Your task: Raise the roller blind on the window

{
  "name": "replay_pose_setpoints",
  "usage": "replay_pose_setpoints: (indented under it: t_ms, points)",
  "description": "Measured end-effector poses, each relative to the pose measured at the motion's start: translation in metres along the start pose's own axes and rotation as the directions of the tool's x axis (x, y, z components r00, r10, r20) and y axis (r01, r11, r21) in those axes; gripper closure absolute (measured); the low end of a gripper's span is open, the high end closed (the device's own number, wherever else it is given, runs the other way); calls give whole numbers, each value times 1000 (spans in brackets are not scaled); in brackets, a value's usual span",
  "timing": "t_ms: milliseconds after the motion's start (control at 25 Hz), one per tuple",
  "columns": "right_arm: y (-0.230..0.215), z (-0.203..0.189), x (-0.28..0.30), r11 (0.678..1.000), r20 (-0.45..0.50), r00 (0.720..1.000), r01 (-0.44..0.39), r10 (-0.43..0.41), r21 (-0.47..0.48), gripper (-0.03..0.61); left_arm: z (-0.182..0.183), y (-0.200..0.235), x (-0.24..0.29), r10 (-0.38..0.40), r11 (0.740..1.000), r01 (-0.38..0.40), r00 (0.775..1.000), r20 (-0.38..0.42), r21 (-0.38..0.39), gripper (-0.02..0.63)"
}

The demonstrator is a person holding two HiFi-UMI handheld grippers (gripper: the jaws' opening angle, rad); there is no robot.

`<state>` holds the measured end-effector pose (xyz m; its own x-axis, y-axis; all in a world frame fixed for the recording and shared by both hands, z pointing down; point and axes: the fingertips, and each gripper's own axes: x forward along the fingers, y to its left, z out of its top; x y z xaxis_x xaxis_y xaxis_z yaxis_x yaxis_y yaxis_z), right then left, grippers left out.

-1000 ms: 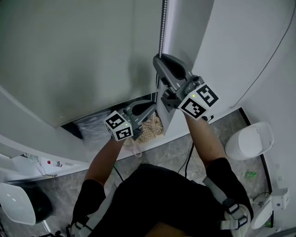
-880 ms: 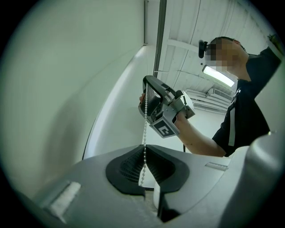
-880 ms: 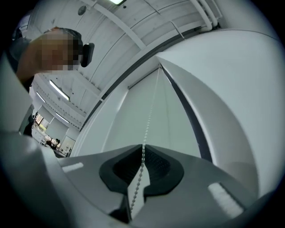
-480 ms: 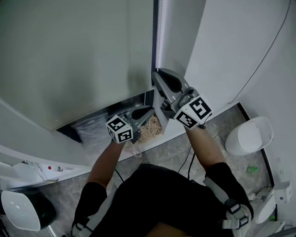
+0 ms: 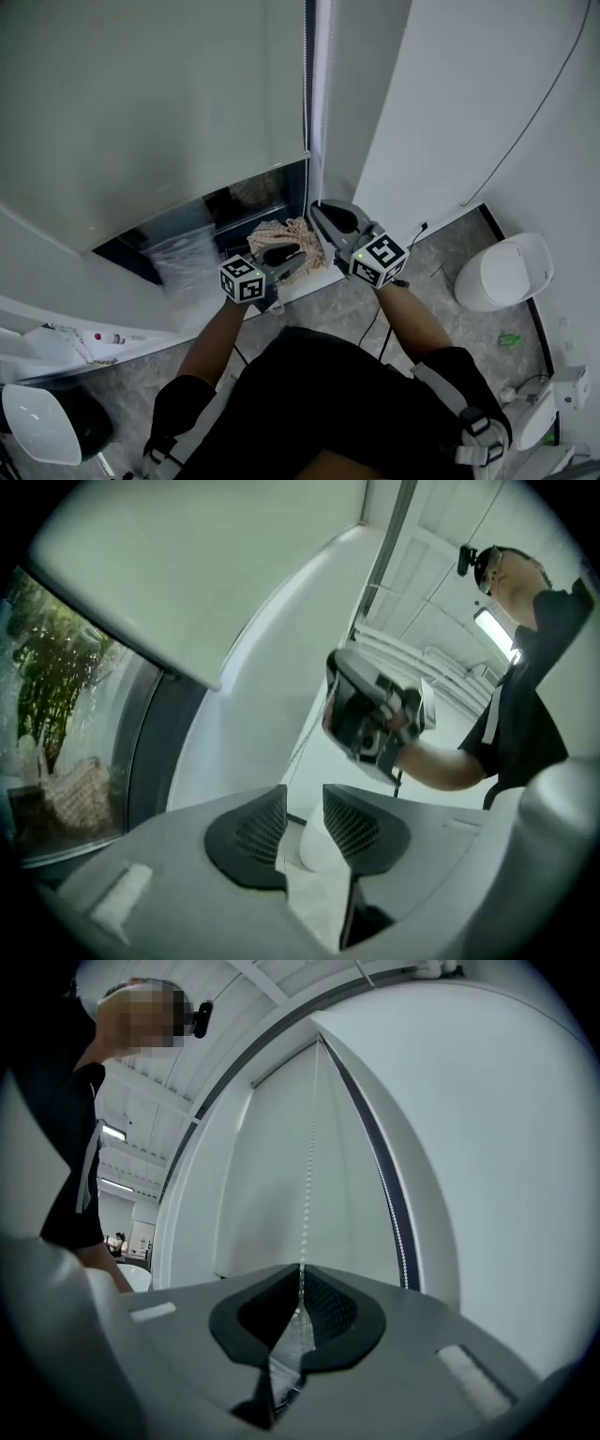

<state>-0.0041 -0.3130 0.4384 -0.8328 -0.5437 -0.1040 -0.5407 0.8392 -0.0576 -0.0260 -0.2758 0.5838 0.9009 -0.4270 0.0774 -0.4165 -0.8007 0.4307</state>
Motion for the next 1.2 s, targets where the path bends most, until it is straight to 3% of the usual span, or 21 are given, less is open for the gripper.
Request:
replay_pose_setpoints:
  t_ms: [200, 440, 640, 720, 840, 920, 1000, 1080, 1200]
  points:
    - [-5, 1, -4, 998, 29, 1000, 10, -12, 59, 561, 110, -20, -11, -91, 991, 69, 975, 203, 112, 486]
    - [-2, 1, -2, 999, 19, 1000, 6, -7, 46, 561, 225, -73, 5, -230, 945, 148, 935, 270, 292, 486]
    - [0, -1, -2, 999, 12, 1000, 8, -8, 50, 561, 299, -105, 12, -328, 910, 182, 866, 378, 373, 485]
    - [1, -1, -2, 999, 9, 1000, 7, -7, 48, 561, 315, -118, 18, -359, 893, 196, 852, 380, 405, 485]
    - [3, -1, -3, 999, 7, 1000, 9, -9, 41, 561, 325, -129, 27, -376, 883, 213, 854, 359, 418, 486]
    - [3, -1, -5, 999, 7, 1000, 11, -12, 41, 561, 325, -131, 30, -379, 890, 229, 852, 362, 394, 494]
    - [3, -3, -6, 999, 7, 1000, 12, -12, 44, 561, 324, -126, 31, -366, 905, 230, 850, 379, 359, 592]
    - [2, -2, -8, 999, 13, 1000, 10, -11, 51, 561, 322, -123, 31, -362, 912, 234, 847, 389, 337, 597]
    - [2, -3, -14, 998, 42, 999, 1, -4, 70, 561, 319, -125, 28, -349, 908, 205, 854, 387, 366, 600]
